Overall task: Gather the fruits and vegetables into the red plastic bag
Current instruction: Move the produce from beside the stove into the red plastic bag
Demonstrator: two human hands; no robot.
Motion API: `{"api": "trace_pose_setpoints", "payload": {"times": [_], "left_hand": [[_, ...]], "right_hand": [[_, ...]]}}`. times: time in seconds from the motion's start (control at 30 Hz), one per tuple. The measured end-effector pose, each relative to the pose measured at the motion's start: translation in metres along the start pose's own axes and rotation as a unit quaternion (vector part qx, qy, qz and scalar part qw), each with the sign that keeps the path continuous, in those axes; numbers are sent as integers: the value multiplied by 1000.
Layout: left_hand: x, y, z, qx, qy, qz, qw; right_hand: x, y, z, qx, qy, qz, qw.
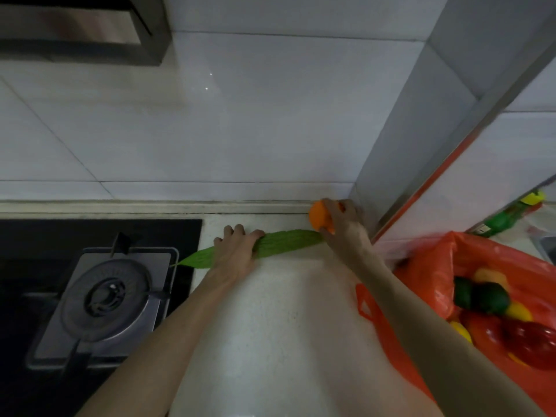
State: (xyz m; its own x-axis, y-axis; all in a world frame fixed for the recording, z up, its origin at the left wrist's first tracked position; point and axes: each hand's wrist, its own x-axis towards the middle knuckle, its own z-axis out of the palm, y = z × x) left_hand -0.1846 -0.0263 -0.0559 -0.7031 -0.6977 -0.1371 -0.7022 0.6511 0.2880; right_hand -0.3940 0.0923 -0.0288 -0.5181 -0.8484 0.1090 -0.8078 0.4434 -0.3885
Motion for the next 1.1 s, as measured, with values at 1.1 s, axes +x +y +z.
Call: {"api": "trace_pose_setpoints", "payload": {"times": [1.1], "left_hand": [[-198,14,15,72,-7,-197,978]], "right_hand": [[-264,10,-52,154,22,-38,987]]}}
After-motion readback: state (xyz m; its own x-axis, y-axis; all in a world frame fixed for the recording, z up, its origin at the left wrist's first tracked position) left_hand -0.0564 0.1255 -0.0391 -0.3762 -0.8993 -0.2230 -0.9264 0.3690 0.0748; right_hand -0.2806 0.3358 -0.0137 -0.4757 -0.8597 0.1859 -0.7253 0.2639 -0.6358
